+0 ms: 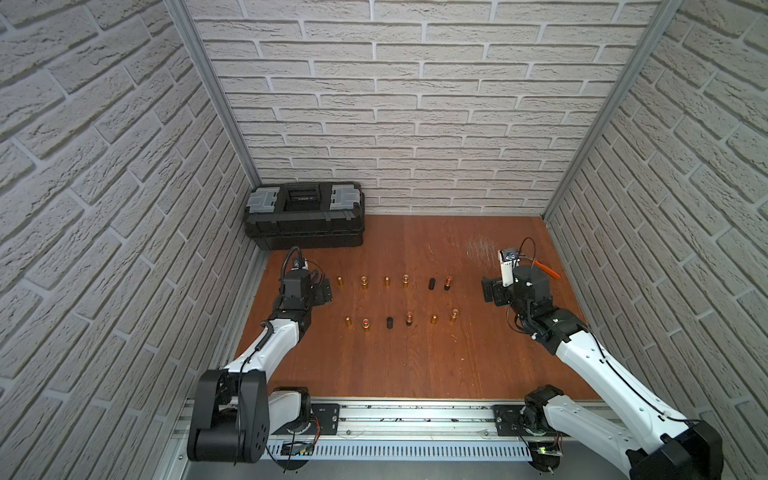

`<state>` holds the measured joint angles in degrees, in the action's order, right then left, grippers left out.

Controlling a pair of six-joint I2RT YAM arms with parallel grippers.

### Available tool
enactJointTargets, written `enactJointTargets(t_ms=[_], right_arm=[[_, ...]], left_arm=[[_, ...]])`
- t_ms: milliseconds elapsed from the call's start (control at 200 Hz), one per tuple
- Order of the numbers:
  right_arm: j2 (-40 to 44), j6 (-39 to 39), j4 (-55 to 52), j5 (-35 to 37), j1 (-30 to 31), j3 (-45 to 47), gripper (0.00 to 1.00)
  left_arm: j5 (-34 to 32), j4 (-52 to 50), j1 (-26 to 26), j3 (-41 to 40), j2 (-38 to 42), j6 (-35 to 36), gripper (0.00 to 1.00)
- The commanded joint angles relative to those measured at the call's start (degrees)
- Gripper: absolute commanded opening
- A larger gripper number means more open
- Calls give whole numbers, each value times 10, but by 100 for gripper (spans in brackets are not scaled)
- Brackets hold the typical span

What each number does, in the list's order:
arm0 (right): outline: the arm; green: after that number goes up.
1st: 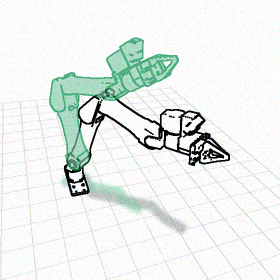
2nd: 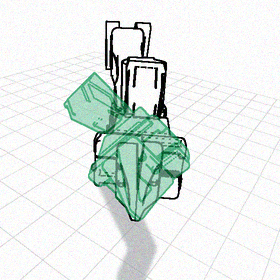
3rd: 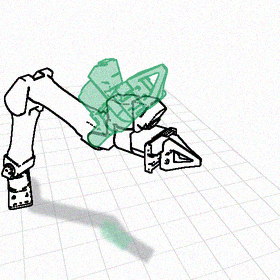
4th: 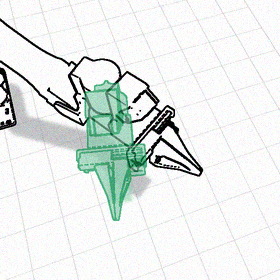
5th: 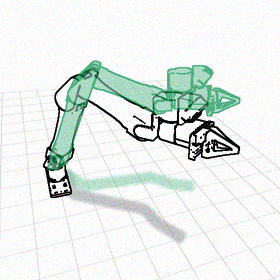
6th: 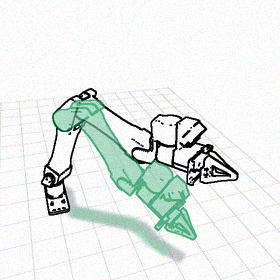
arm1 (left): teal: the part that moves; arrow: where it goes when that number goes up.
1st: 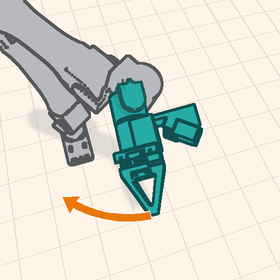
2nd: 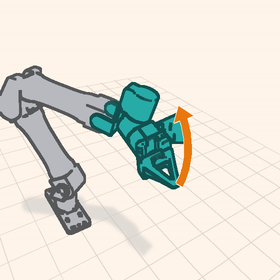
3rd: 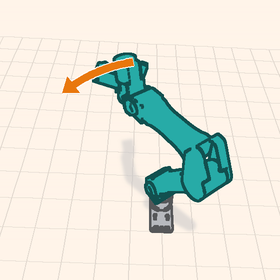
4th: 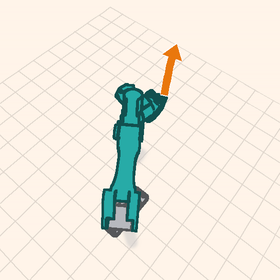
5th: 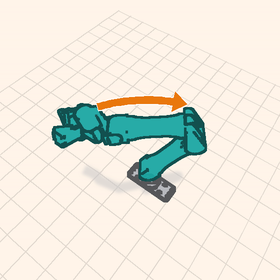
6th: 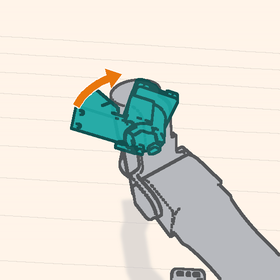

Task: Open the lipstick cap
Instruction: Reset both arms

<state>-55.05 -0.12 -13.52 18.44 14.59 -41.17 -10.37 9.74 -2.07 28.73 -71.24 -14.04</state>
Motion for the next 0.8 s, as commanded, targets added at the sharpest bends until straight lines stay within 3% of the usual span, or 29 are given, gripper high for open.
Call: enactJointTargets(t_ms=[0, 115, 205, 305, 390, 600, 795], right_arm=[[9, 19, 117, -39, -27, 25, 100], [-8, 10, 196, -33, -57, 81, 100], [-34, 2, 257, -35, -76, 120, 100], [-80, -6, 348, -36, -88, 160, 100], [-139, -21, 451, -58, -102, 185, 100], [-285, -43, 569, -159, -124, 176, 100], [-311, -39, 611, -152, -125, 190, 100]], left_arm=[[-7, 190, 7, -30, -27, 82, 98], [1, 284, 20, -33, -103, 97, 98], [17, 276, 26, -5, -141, 110, 98], [39, 334, 47, -32, -158, 91, 98], [73, 478, 54, -85, -195, 95, 98], [65, 415, 61, -64, -183, 83, 98], [64, 416, 60, -64, -184, 84, 98]])
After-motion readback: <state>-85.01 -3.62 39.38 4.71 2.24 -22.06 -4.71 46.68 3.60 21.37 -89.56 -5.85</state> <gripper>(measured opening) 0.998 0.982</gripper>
